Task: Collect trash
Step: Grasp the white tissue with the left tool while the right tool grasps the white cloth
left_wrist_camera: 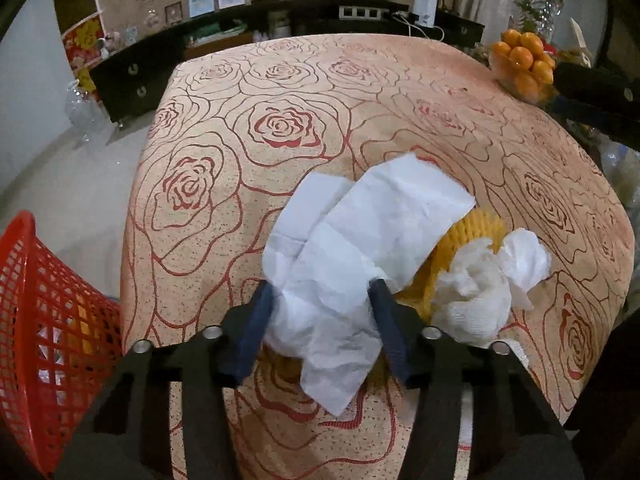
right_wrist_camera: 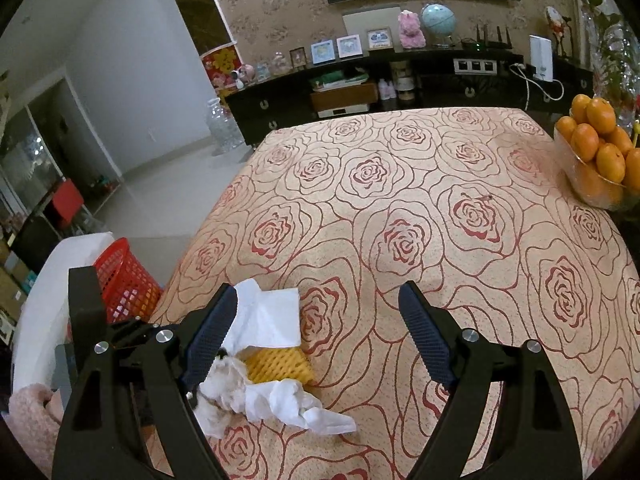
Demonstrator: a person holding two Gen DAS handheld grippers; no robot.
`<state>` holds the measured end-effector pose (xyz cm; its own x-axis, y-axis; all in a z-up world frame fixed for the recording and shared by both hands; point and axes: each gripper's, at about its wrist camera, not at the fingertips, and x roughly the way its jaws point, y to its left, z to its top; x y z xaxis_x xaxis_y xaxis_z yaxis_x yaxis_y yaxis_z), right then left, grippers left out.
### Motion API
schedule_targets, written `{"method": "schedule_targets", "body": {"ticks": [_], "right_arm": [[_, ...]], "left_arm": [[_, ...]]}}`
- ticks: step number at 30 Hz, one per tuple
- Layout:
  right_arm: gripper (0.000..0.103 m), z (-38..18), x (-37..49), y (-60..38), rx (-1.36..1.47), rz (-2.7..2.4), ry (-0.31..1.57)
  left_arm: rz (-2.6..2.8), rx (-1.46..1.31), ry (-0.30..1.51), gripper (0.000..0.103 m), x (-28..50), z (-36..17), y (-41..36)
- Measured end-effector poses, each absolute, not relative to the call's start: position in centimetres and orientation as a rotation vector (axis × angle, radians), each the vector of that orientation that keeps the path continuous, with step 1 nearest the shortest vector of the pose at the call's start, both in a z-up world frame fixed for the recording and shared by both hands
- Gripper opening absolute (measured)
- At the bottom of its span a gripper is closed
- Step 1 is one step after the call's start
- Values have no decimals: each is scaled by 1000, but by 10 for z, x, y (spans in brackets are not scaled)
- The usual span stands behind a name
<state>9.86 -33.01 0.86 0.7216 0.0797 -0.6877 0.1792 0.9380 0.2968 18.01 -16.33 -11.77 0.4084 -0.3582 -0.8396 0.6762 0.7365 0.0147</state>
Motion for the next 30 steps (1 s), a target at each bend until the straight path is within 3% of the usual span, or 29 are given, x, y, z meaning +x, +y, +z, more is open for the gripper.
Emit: {"method": "schedule_targets", "body": {"ticks": [5, 30], "right_arm": [[80, 8, 99, -324, 344, -42, 775], [80, -32, 102, -202, -20, 302, 893]], "left_arm": [[-658, 367, 937, 16, 183, -110, -157], [-523, 138, 765, 16, 201, -38, -89]]}}
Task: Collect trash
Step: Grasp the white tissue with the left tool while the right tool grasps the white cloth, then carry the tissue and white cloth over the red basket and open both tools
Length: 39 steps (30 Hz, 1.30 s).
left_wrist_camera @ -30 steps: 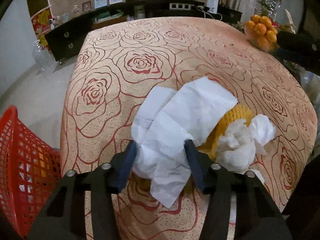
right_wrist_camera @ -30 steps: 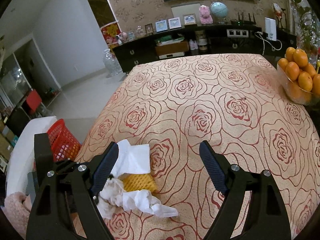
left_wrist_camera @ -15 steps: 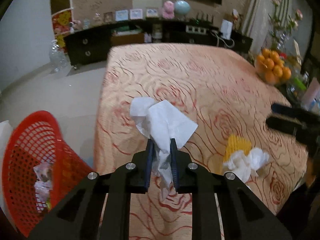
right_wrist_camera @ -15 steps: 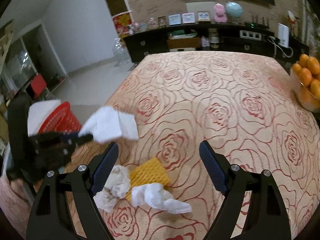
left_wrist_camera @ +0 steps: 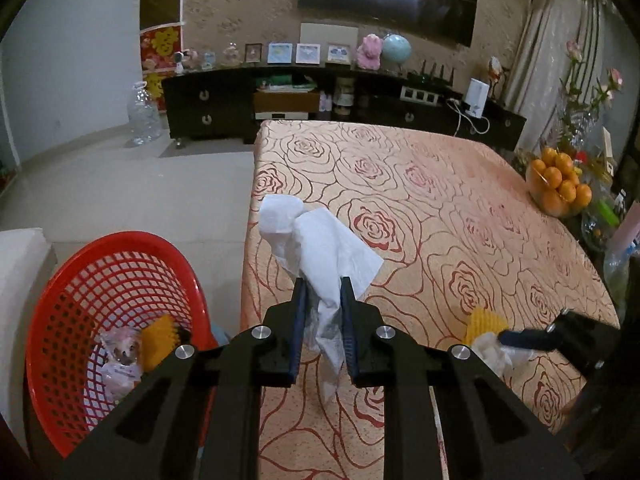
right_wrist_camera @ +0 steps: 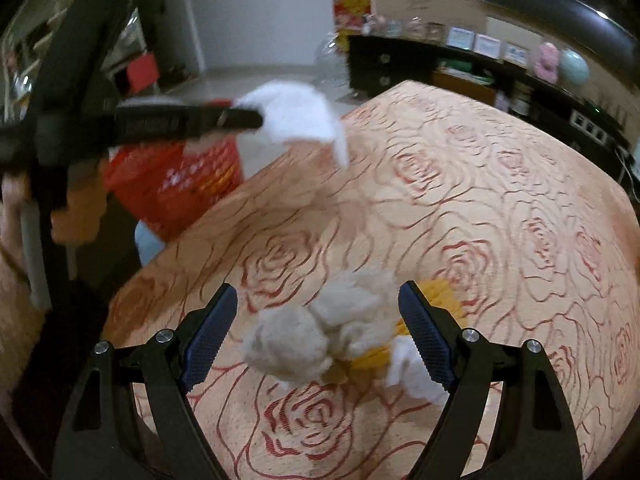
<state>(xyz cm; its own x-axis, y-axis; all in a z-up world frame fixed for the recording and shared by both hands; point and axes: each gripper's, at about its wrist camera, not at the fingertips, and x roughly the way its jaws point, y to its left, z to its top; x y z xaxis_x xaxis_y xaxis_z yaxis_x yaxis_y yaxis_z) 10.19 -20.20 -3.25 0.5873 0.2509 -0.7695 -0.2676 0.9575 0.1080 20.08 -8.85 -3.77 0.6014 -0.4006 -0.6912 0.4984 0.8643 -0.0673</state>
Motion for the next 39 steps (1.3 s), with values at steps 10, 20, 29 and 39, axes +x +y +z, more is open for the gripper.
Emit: {"method": "schedule_targets", "body": {"ticks": [10, 20, 29, 39], "right_arm": [[61, -59, 110, -185, -142, 276, 949], [42, -41, 119, -196, -59, 235, 895], [41, -8, 130, -219, 57, 134, 794], [41, 24, 147, -235, 149, 53, 701]], "left_arm": [[-503, 120, 750, 16, 201, -31, -79], [-477, 100, 710, 16, 199, -21, -68], [-446, 100, 643, 16, 194, -6, -60], [-380, 93, 568, 16, 188, 12, -43]]}}
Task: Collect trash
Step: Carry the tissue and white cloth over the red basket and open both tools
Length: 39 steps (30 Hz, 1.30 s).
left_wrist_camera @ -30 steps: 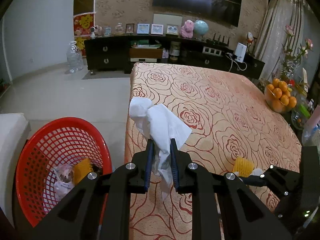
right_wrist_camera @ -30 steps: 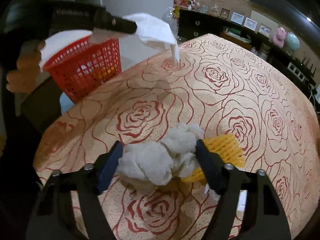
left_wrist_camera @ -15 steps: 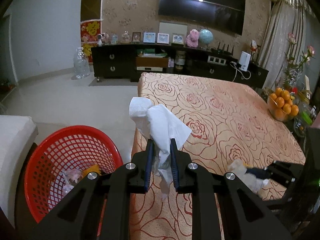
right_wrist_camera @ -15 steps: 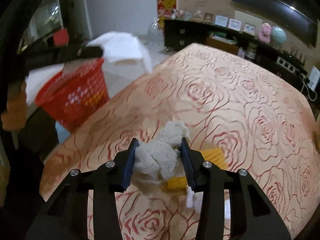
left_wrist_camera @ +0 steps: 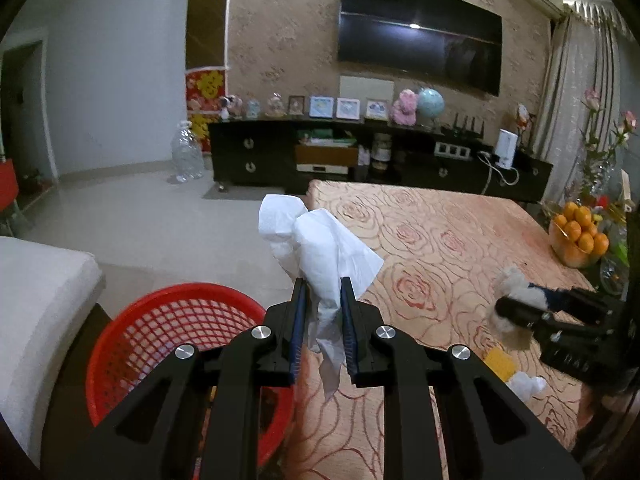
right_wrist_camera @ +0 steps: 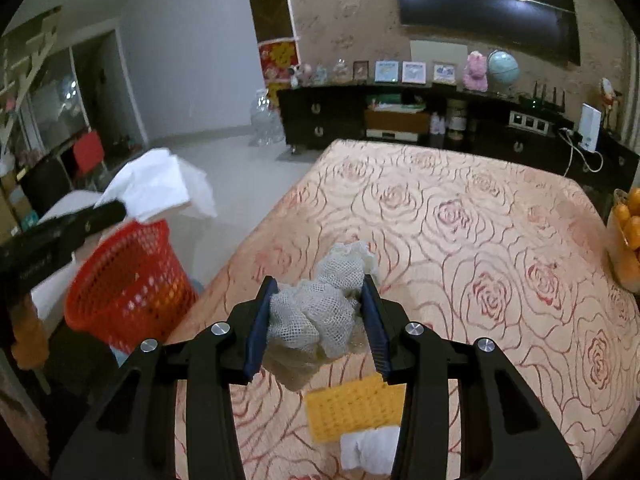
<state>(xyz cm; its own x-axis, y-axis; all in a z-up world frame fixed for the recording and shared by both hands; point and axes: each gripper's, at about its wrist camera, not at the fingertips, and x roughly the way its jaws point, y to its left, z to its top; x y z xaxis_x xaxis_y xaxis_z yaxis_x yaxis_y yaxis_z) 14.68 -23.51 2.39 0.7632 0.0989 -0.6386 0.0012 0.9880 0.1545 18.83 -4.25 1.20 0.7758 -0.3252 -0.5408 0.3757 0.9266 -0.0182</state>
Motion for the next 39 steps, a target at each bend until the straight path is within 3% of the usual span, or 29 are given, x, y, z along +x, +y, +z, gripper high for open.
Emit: {"method": "schedule_targets", "body": {"ticks": [19, 39], "right_arm": [[41, 66, 207, -178, 101, 190, 649], [41, 60, 222, -121, 141, 333, 669]], "left_arm": [[-240, 33, 529, 16, 199, 29, 14], [-138, 40, 563, 16, 201, 18, 47]]}}
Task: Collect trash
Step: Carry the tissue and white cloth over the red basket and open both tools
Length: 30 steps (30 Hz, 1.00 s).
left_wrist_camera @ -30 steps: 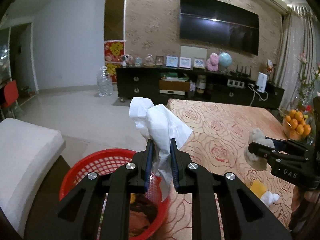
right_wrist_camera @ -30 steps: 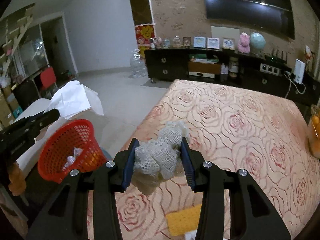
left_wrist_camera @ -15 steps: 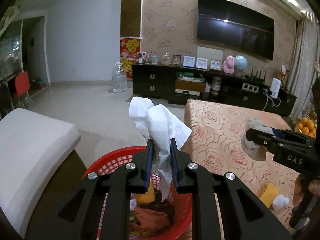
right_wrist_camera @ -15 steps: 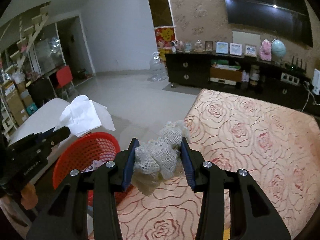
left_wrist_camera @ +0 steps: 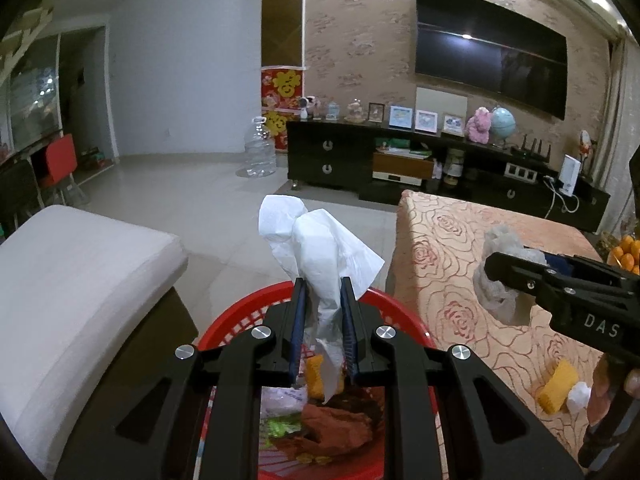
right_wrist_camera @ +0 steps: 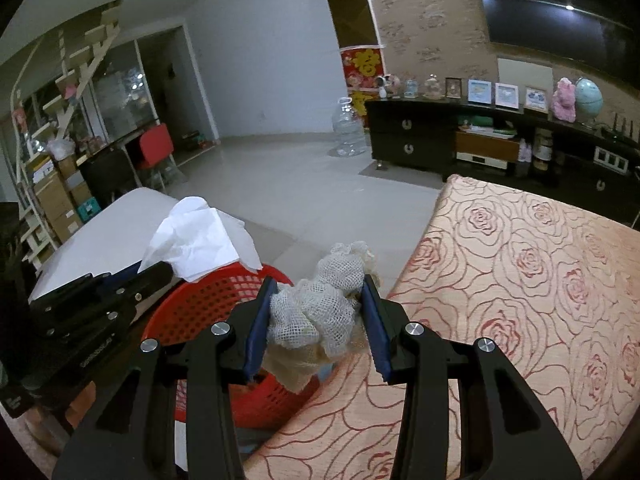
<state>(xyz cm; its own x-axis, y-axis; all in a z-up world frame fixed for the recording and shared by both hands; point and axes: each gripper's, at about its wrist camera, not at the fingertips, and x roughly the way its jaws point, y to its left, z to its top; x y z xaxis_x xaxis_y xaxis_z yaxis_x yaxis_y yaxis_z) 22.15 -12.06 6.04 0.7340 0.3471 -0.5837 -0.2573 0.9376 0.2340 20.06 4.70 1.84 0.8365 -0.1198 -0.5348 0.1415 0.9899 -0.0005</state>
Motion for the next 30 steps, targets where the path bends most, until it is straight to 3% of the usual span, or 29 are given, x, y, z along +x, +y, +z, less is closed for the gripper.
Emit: {"method": "schedule_targets", "body": {"ticks": [30], "right_arm": [[42, 34, 245, -61, 160, 472, 780]], "left_arm": [[-98, 112, 686, 18, 208, -14, 75]]}}
